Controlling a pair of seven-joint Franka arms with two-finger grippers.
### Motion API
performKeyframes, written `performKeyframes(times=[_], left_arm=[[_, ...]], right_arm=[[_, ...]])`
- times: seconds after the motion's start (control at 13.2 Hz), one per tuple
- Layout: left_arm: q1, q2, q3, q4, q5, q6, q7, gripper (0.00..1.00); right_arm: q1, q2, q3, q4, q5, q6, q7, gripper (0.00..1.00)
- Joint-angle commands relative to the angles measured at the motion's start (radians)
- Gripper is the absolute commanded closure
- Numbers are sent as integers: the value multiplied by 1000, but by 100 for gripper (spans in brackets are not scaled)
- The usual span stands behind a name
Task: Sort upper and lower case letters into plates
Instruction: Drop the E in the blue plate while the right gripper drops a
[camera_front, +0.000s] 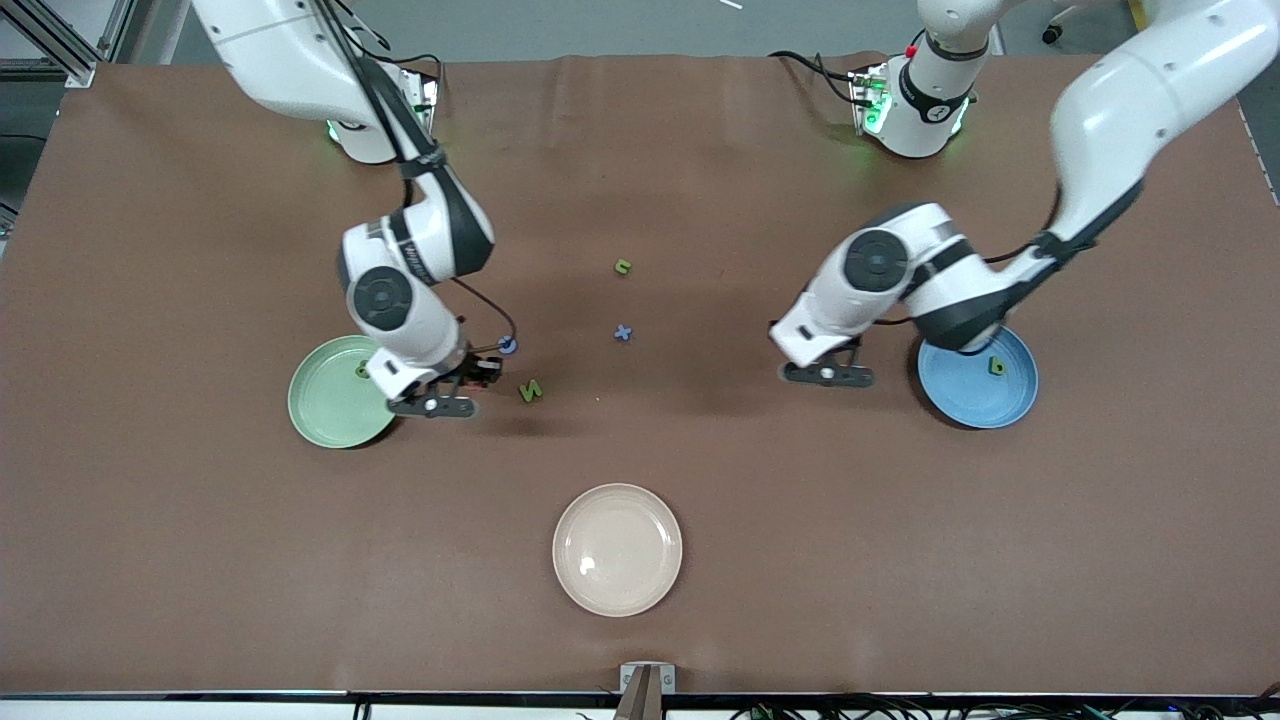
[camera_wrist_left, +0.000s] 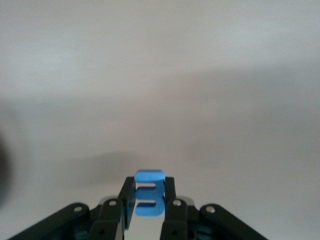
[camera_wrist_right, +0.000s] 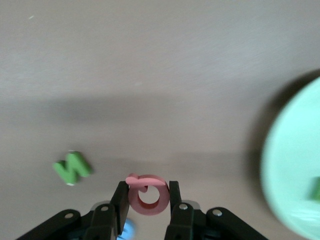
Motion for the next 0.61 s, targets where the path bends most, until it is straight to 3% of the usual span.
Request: performKeyframes(times=[0.0, 0.23, 0.53], left_arm=[[146, -29, -49, -67, 19, -30, 81, 92], [266, -24, -47, -93, 85, -56, 182, 92], [392, -13, -34, -107, 140, -54, 304, 92]], right_arm=[[-108, -79, 18, -74, -13, -33, -173, 100], [-214, -111, 16, -143, -14, -8, -343, 100], [-358, -106, 16, -260, -14, 156, -575, 100]])
